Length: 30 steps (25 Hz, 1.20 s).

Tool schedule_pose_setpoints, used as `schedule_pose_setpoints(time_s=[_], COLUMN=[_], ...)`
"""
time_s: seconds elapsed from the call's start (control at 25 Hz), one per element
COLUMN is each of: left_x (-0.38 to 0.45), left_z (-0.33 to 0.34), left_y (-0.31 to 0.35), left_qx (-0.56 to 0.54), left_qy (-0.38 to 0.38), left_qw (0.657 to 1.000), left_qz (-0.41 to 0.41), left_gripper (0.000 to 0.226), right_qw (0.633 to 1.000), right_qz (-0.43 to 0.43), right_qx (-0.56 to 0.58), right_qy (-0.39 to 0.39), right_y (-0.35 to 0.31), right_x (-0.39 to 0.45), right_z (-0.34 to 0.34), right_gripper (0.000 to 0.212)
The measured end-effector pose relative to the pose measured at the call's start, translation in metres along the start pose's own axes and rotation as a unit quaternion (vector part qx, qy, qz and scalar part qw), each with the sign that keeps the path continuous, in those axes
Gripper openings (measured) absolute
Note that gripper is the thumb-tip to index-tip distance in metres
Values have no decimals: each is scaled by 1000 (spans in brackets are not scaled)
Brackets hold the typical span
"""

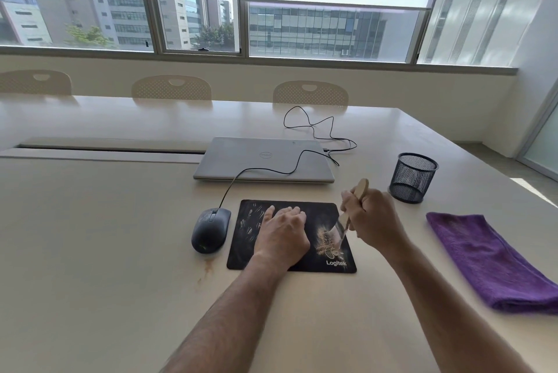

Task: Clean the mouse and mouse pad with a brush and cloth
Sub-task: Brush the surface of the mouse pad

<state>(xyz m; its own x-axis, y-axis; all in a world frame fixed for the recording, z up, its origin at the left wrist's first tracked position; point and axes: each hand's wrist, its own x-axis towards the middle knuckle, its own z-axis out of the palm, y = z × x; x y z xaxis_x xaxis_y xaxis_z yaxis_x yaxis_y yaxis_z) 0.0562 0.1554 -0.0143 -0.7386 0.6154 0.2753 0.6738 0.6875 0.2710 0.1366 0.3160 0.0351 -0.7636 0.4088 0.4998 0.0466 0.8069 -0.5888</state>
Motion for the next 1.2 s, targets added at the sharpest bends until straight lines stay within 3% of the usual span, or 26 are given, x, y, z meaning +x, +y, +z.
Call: schedule_pose_setpoints(time_s=[0.08,0.28,0.44,0.6,0.76,0.96,1.08,1.2], left_x=[0,-1,-1,-2,-1,-1,-1,-1], left_z=[0,0,0,0,0,0,0,0], left_y=[0,0,0,0,0,-1,-1,-1], left_qx=[-2,-6,-4,-7,-10,-14,-14,-15], left_qy=[-1,-1,-4,-5,-1,-1,-1,-3], left_qw=[1000,1000,1000,1000,1000,1000,1000,1000], left_qz=[0,2,4,4,6,5,7,4], left_gripper=[35,32,31,29,29,34,33,33], right_qw=[999,999,997,998,997,998,996,996], right_qz=[-14,-31,-37,-47,-55,-50,-58,-80], right_qx=[14,-29,7,-40,-8,-42,-22,-41], right_qy=[43,-28,62,-26,54,-19,57,23], right_y=[-2,-4,-4,-1,-6,1,-3,-5], right_x=[-4,-2,-4,-2,-4,-1,-1,-4], right_z=[4,6,9,12,10,17,13,19], right_gripper=[40,40,40,47,44,49,47,38])
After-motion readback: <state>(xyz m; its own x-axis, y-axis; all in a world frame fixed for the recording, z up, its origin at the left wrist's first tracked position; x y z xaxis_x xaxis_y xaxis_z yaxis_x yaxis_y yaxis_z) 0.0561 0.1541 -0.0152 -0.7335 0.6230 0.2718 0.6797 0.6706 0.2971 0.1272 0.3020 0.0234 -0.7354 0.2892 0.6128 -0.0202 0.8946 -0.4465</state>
